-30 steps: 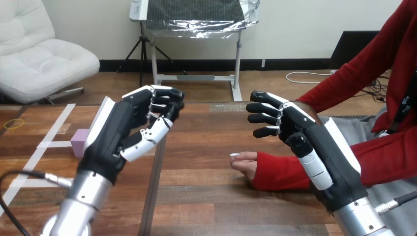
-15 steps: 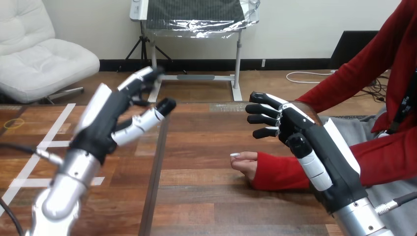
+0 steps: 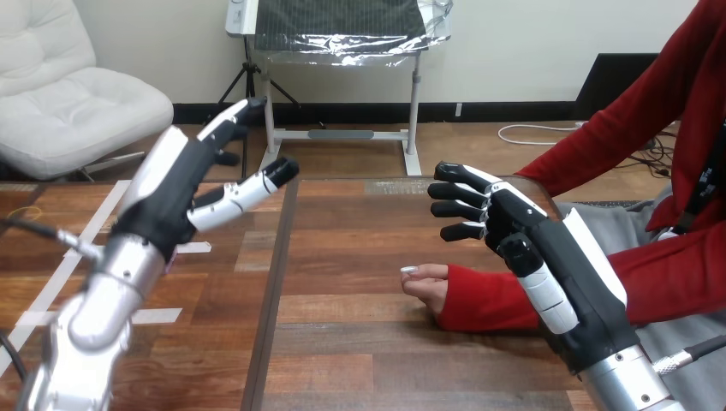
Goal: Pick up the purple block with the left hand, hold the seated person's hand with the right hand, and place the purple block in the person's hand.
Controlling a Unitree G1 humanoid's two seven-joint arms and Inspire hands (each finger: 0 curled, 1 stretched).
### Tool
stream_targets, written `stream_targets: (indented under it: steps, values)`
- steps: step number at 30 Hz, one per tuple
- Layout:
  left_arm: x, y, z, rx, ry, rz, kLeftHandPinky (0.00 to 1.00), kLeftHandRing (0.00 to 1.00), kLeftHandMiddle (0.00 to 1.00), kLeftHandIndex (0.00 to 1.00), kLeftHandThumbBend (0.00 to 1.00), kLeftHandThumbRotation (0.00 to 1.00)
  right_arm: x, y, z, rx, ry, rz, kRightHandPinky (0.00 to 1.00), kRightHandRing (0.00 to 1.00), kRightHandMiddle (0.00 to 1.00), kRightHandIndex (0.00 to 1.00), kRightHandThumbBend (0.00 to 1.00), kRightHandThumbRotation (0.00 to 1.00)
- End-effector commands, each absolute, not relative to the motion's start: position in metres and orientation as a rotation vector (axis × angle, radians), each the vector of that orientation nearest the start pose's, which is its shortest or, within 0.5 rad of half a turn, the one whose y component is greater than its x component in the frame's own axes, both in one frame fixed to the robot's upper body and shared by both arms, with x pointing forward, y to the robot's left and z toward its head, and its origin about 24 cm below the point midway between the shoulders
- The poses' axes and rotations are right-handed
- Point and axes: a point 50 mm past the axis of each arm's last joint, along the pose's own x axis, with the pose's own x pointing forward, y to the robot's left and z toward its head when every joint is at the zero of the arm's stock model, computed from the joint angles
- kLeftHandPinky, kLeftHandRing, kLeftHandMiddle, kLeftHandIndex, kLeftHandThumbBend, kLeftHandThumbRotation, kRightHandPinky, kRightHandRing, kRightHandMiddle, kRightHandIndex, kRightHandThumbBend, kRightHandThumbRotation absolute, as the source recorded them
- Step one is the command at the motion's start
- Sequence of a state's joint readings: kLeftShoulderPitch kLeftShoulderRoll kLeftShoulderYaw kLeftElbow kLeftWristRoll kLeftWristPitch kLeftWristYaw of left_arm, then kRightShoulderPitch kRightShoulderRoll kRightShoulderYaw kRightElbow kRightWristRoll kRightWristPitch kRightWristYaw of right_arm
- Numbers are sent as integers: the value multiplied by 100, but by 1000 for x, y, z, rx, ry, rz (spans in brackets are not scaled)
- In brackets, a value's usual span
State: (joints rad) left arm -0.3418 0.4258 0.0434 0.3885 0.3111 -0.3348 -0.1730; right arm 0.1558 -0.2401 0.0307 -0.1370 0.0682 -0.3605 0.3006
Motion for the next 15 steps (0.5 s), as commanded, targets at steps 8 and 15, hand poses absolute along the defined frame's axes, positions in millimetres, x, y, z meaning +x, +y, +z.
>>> stream_targets:
  steps: [8,15]
  values:
    - [349,219,128,949,-275,-161,74,86,89,90,76,79,221,-167,92,-228,-399,356,72,80,83,85,97,100]
    - [358,222,128,1106,-246,-167,76,86,89,89,75,81,221,-169,91,-210,-404,363,72,80,83,85,98,100]
